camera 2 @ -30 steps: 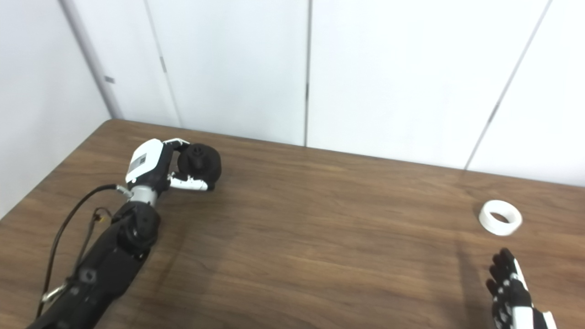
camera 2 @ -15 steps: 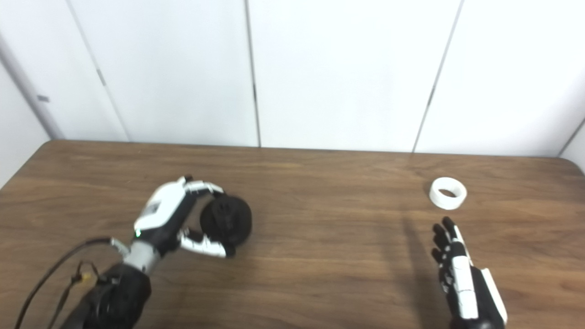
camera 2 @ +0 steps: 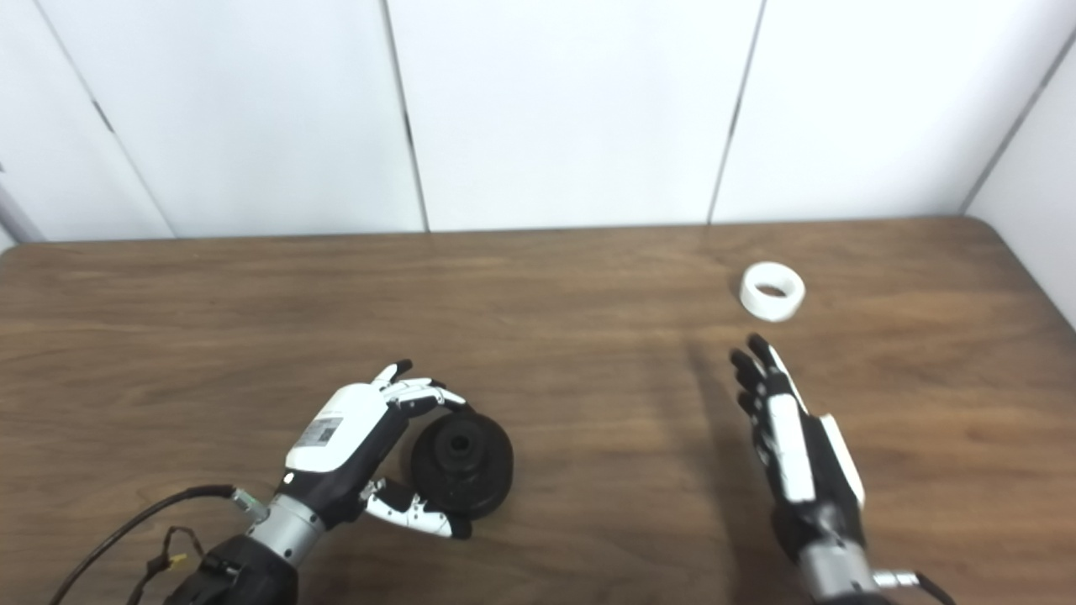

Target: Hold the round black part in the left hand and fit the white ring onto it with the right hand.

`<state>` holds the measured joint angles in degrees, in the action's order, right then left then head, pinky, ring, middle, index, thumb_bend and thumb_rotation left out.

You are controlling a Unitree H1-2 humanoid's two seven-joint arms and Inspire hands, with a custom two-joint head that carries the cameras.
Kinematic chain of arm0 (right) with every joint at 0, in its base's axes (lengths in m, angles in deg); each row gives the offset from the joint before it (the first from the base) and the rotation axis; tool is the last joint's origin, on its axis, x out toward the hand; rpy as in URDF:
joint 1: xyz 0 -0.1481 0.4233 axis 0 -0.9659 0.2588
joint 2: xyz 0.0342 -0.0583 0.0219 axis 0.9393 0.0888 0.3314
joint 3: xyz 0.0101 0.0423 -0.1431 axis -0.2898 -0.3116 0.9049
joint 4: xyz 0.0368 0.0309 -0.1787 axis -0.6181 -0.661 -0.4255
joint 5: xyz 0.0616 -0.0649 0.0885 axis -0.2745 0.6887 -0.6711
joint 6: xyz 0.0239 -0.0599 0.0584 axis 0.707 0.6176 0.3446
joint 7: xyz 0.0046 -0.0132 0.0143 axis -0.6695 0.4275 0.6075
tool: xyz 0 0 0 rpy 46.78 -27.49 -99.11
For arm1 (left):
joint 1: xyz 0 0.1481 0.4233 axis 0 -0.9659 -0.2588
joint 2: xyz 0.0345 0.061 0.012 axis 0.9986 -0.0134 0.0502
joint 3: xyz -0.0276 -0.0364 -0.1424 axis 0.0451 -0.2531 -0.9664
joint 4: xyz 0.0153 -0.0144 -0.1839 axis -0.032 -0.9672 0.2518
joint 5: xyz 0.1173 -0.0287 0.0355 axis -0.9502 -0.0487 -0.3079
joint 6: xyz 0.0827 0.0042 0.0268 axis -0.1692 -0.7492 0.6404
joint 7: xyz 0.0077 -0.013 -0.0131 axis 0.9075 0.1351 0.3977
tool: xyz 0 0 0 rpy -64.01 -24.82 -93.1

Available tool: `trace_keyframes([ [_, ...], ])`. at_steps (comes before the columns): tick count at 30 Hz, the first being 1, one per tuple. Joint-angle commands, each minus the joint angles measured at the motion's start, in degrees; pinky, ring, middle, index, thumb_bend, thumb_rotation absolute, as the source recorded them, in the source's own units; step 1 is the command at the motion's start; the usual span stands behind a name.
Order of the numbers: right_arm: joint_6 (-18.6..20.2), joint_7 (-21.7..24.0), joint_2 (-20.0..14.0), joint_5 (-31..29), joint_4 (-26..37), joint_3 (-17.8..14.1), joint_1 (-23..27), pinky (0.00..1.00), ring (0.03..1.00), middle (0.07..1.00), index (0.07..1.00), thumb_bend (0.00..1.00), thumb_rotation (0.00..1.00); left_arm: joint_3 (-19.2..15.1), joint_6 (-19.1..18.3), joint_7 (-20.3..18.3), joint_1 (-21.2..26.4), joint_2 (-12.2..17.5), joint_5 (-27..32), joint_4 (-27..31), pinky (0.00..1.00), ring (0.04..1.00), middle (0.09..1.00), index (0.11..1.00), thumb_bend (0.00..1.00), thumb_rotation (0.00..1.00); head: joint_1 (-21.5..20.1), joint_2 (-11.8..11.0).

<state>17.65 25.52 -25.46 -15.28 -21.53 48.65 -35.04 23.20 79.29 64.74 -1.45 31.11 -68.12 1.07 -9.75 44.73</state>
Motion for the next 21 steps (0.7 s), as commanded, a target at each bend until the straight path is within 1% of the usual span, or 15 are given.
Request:
trace_keyframes([
  [1,-0.12,-0.52,2.87,0.57,2.89,0.26,1.94,0.98,0.975,0.931,0.954,0.62,1.00,-0.18,2.00,0.35,0.87,-0.36,-1.05,1.87,1.00,0.848,0.754,0.480,0.52,0.06,-0.05,0.14],
  [4,0.64,-0.86,2.94,0.75,3.42,0.52,2.16,0.99,0.977,0.934,0.952,0.62,1.00,0.57,1.88,-0.90,-0.44,-0.83,-2.15,2.25,1.00,0.840,0.750,0.480,0.52,0.06,-0.43,0.60],
  [8,-0.15,-1.25,3.20,0.69,3.18,0.59,2.33,0.96,0.961,0.925,0.948,0.61,0.97,0.38,1.68,-3.08,-2.19,-1.48,0.83,2.24,1.00,0.854,0.754,0.480,0.52,0.05,-0.69,1.03],
  [13,0.26,-1.61,3.01,0.76,3.52,0.89,2.35,0.96,0.955,0.921,0.948,0.61,0.97,0.15,0.09,-5.92,-3.40,-1.85,1.68,2.22,1.00,0.867,0.772,0.481,0.52,0.06,-0.71,1.32],
  [18,1.20,-1.74,2.81,0.50,4.01,0.92,2.42,0.98,0.965,0.926,0.950,0.61,0.98,-0.54,0.36,-6.37,-3.60,-2.39,2.64,1.01,1.00,0.882,0.782,0.480,0.52,0.05,-0.95,1.82],
  [21,1.15,-1.76,2.79,0.45,4.06,0.86,2.44,0.96,0.963,0.926,0.948,0.61,0.98,-0.73,0.44,-6.29,-3.59,-2.57,2.65,0.16,1.00,0.888,0.780,0.480,0.52,0.05,-0.82,1.95],
])
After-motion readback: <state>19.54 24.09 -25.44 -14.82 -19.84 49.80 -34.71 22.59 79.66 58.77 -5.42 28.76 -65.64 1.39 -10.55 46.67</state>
